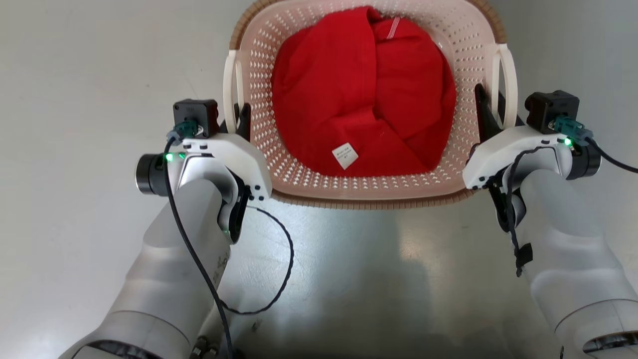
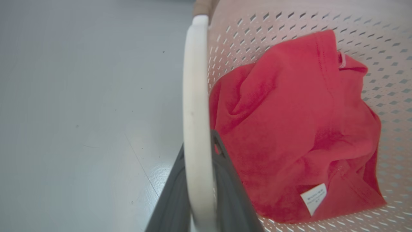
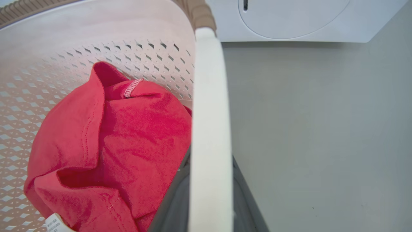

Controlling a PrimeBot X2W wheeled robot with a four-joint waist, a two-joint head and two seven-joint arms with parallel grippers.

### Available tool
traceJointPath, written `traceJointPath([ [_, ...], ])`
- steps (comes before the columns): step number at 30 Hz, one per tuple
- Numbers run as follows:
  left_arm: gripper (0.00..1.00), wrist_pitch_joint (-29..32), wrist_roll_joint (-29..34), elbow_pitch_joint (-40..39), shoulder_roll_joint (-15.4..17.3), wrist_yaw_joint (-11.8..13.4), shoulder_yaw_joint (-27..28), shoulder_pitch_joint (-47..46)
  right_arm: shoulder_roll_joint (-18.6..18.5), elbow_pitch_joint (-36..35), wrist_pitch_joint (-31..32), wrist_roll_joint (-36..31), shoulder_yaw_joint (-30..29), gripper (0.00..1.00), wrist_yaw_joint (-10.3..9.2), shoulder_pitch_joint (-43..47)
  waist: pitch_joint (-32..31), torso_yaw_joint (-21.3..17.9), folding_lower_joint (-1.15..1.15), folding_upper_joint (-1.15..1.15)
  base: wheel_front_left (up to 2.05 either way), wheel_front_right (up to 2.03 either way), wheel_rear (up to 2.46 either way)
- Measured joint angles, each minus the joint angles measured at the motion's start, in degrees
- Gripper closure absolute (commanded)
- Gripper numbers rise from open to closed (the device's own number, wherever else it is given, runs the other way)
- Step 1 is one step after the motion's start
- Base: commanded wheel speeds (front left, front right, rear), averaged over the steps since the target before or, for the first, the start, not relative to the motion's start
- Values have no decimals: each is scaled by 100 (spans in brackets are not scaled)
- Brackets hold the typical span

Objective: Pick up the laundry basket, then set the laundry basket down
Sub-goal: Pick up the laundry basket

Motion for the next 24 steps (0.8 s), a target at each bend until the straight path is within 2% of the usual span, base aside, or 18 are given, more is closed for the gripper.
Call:
traceJointPath([
  [16, 100, 4, -253, 233, -1, 10, -304, 727, 52, 567, 0, 535, 550, 100, 0, 527, -1007, -150, 0, 0, 0, 0, 0],
  [24, 100, 7, -311, 356, -9, 10, -432, 1212, 81, 916, 0, 1212, 1123, 100, 1, 938, -1677, -209, 0, 0, 0, 0, 0],
])
